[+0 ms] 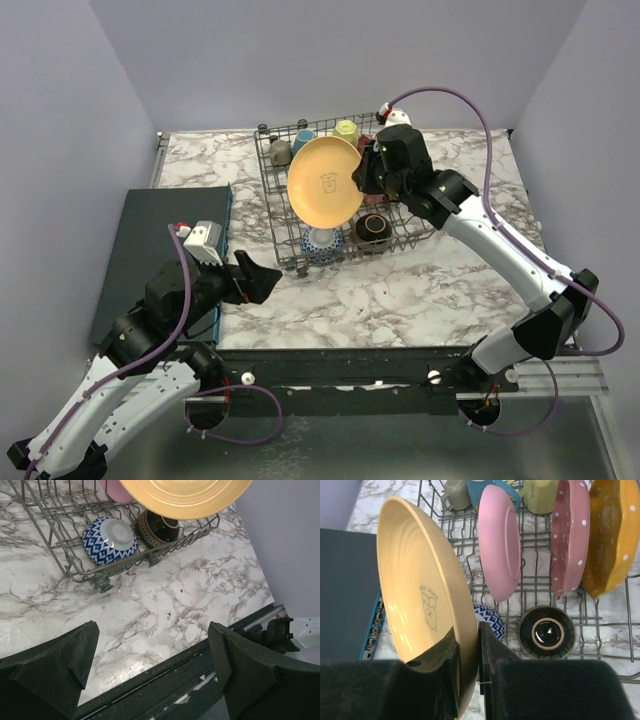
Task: Load the mixed dishes into the dish rack
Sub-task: Insert the plate into the dish rack.
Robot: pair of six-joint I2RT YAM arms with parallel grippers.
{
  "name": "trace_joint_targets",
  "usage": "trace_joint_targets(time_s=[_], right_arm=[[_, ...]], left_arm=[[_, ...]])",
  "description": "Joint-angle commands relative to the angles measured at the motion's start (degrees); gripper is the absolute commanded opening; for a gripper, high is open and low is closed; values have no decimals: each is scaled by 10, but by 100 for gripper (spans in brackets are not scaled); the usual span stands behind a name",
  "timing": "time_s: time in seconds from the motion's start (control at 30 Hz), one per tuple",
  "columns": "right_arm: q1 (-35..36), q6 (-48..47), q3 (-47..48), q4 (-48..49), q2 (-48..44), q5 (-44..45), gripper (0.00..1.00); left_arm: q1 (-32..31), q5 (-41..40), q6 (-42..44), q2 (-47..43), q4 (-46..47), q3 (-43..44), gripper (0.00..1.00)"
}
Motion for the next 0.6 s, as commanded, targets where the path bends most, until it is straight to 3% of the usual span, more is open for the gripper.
trace_joint_targets(time_s=[0.0, 0.57], right_arm=[[20, -19, 63, -28, 38, 73, 0], [95, -62, 281, -117, 221, 245, 0]], left_arm=[[3, -26, 6, -23, 13, -13, 99], [3, -5, 7, -44, 21, -18, 99]])
